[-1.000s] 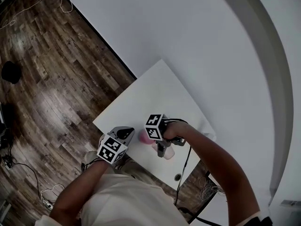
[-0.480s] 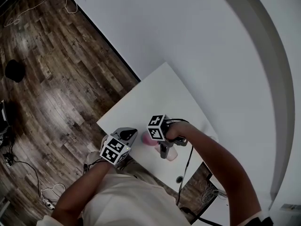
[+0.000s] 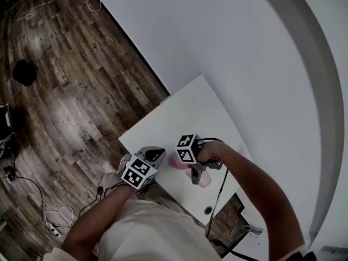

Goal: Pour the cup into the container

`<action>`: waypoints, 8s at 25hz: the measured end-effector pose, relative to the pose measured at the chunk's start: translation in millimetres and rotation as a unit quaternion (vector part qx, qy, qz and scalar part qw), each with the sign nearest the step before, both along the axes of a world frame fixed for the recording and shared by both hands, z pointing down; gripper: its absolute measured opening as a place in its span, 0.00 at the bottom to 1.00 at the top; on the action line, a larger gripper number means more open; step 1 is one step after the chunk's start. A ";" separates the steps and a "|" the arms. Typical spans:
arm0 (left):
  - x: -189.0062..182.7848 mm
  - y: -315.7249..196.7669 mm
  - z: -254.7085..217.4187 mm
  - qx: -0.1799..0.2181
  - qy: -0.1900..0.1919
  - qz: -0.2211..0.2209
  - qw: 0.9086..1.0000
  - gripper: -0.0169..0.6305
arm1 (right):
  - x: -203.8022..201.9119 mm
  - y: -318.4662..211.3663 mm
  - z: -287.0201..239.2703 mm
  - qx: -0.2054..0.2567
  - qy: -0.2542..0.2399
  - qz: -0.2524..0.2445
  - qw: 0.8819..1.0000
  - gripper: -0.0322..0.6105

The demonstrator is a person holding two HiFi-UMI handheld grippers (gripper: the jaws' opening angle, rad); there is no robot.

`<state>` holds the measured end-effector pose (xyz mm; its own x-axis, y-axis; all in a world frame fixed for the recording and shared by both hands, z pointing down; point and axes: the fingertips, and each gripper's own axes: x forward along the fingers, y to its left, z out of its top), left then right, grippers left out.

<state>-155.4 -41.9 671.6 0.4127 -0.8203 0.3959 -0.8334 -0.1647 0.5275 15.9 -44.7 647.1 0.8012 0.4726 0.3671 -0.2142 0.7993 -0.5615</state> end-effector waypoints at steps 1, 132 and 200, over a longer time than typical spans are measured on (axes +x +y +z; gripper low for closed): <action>-0.1 0.6 0.2 0.001 0.000 -0.001 1.000 0.04 | -0.7 -0.4 0.3 0.002 0.000 -0.002 1.000 0.62; 67.0 -40.7 -144.1 0.043 -0.018 0.111 0.993 0.04 | -13.4 -45.1 -115.4 0.289 -0.608 0.437 0.596 0.62; 106.3 -27.0 -126.5 0.028 -0.073 0.154 0.985 0.04 | 64.2 -39.2 -79.4 0.419 -0.631 0.409 0.509 0.62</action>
<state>-49.1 -69.0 545.2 0.5864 -0.6877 0.4280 -0.8065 -0.4460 0.3881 80.1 -83.9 567.7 -0.6620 -0.2875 0.6922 -0.5589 0.8047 -0.2003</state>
